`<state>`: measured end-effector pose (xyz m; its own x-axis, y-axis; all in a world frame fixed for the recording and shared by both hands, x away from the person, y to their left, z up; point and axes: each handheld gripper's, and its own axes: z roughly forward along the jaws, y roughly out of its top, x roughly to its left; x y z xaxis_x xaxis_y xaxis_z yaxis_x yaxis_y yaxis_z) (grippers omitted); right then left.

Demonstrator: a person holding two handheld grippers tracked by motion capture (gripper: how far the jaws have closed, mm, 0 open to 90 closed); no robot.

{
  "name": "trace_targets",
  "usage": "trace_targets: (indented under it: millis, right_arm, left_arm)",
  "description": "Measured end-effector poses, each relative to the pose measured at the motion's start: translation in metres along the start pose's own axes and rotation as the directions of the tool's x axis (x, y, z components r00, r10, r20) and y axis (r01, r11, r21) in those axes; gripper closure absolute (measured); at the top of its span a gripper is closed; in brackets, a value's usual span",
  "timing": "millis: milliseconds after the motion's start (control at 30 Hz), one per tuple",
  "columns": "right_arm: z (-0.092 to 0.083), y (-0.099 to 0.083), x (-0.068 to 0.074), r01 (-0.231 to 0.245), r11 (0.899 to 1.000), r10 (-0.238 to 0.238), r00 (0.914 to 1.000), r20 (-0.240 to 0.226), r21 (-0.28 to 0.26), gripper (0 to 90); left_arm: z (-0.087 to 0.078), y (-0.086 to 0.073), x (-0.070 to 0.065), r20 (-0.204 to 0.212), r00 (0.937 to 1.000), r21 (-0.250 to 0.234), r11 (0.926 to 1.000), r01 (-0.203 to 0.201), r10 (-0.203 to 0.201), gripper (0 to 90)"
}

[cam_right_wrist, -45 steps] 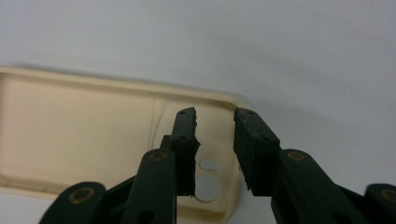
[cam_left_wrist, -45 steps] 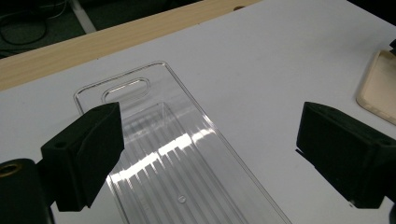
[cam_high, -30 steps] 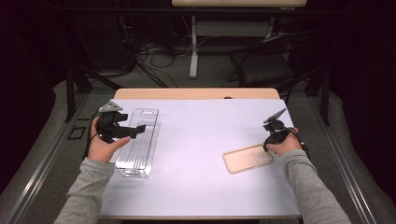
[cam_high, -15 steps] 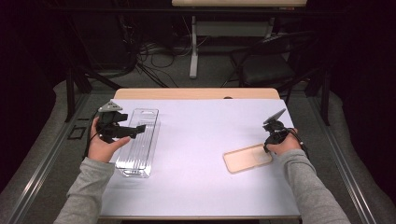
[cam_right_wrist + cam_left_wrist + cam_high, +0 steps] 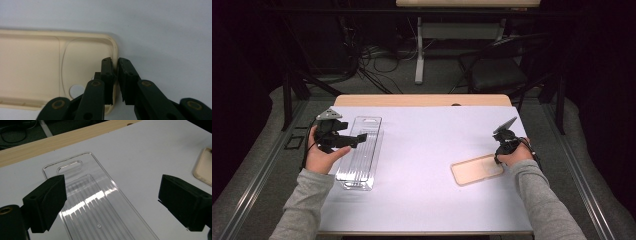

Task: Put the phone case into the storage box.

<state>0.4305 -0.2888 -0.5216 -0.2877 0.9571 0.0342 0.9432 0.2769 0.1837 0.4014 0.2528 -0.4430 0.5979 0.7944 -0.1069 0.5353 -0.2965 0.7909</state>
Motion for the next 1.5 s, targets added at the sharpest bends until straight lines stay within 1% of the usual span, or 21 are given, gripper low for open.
trace_targets:
  millis: [33,167,200,333,367,667,700,733,833,867,900,933,967,1100,1133,1200,1233,1267,1300,1400,1500]
  right_arm:
    - [0.0006,-0.0002,0.0004,-0.003,1.000,0.003,1.0000,0.007,-0.008,84.3]
    - [0.0009,-0.0001,0.0004,-0.012,1.000,0.012,0.9999,0.008,-0.008,85.8]
    - [0.0020,-0.0006,-0.0004,-0.012,1.000,0.012,0.9999,-0.004,-0.027,86.0]
    - [0.0007,-0.0001,-0.0001,-0.015,1.000,0.015,0.9999,0.007,-0.007,86.3]
    - [0.0020,-0.0006,-0.0002,-0.016,1.000,0.016,0.9999,-0.002,-0.026,86.4]
    - [0.0019,-0.0004,0.0002,-0.023,0.999,0.023,0.9997,0.002,-0.024,86.8]
    - [0.0011,-0.0001,0.0000,-0.021,1.000,0.021,0.9998,0.005,-0.013,86.8]
    - [0.0018,-0.0004,0.0002,-0.024,0.999,0.024,0.9997,0.002,-0.024,86.8]
    - [0.0011,-0.0002,0.0003,-0.024,1.000,0.024,0.9997,0.006,-0.016,86.9]
    - [0.0016,-0.0004,0.0003,-0.025,0.999,0.025,0.9997,0.004,-0.023,87.0]
    - [0.0010,-0.0004,0.0006,-0.025,1.000,0.025,0.9997,0.009,-0.020,87.0]
    - [0.0004,-0.0003,0.0014,-0.034,0.999,0.035,0.9993,0.013,-0.009,87.0]
    - [0.0002,-0.0002,0.0012,-0.032,0.999,0.032,0.9994,0.014,-0.008,87.1]
    - [-0.0004,-0.0002,0.0006,-0.025,1.000,0.025,0.9996,0.014,-0.014,87.1]
    - [0.0004,-0.0007,0.0005,-0.025,0.999,0.026,0.9996,0.008,-0.030,87.2]
    - [-0.0008,-0.0006,0.0005,-0.025,0.999,0.026,0.9996,0.010,-0.021,87.2]
    - [-0.0012,-0.0009,0.0010,-0.034,0.999,0.034,0.9994,0.010,-0.020,87.3]
    - [-0.0012,-0.0012,0.0012,-0.036,0.999,0.036,0.9993,0.009,-0.030,87.4]
    - [-0.0013,-0.0012,0.0008,-0.027,0.999,0.027,0.9996,0.010,-0.038,87.4]
    - [-0.0035,-0.0015,0.0007,-0.020,1.000,0.021,0.9995,0.022,-0.021,87.6]
    - [-0.0036,-0.0022,0.0001,-0.024,0.999,0.024,0.9996,0.010,-0.030,87.7]
  left_arm:
    - [0.0000,0.0000,0.0001,0.000,1.0000,0.000,1.0000,0.000,0.000,8.2]
    - [-0.0001,0.0000,0.0001,0.000,1.0000,-0.001,1.0000,0.001,-0.001,8.2]
    - [-0.0001,0.0000,0.0001,0.000,1.0000,-0.001,1.0000,0.001,-0.001,8.2]
    - [-0.0002,0.0000,0.0003,-0.002,1.0000,-0.003,1.0000,0.001,-0.001,8.2]
    - [-0.0001,0.0000,0.0002,-0.002,1.0000,-0.003,1.0000,0.001,-0.001,8.2]
    - [-0.0004,0.0000,0.0002,-0.002,1.0000,-0.005,1.0000,0.001,-0.001,8.2]
    - [-0.0003,0.0000,0.0002,-0.002,1.0000,-0.004,1.0000,0.001,-0.001,8.2]
    - [-0.0003,0.0000,0.0002,-0.001,1.0000,-0.004,1.0000,0.000,0.000,8.2]
    - [-0.0002,0.0001,0.0003,-0.001,1.0000,-0.003,1.0000,0.000,0.000,8.2]
    - [-0.0002,0.0000,0.0003,-0.001,1.0000,-0.003,1.0000,0.000,0.000,8.2]
    - [-0.0003,0.0000,0.0003,-0.002,1.0000,-0.003,1.0000,0.000,0.000,8.2]
    - [-0.0003,0.0000,0.0003,-0.001,1.0000,-0.003,1.0000,0.001,-0.001,8.2]
    - [-0.0003,0.0000,0.0003,-0.001,1.0000,-0.004,1.0000,0.002,-0.002,8.2]
    - [-0.0002,0.0001,0.0000,-0.002,1.0000,-0.003,1.0000,0.001,-0.001,8.2]
    - [-0.0002,0.0001,-0.0001,-0.001,1.0000,-0.003,1.0000,0.001,-0.001,8.2]
    - [0.0000,0.0001,-0.0001,-0.002,1.0000,-0.002,1.0000,0.001,-0.001,8.2]
    - [0.0000,0.0001,0.0000,-0.002,1.0000,-0.002,1.0000,0.002,-0.002,8.2]
    - [-0.0001,0.0001,0.0001,-0.003,1.0000,-0.002,1.0000,0.001,-0.001,8.2]
    - [-0.0001,0.0001,0.0002,-0.003,1.0000,-0.002,1.0000,0.001,-0.001,8.2]
    - [0.0000,0.0000,0.0003,-0.003,1.0000,-0.003,1.0000,0.001,-0.001,8.2]
    - [0.0002,0.0000,0.0000,-0.003,1.0000,0.000,1.0000,0.001,-0.001,8.2]
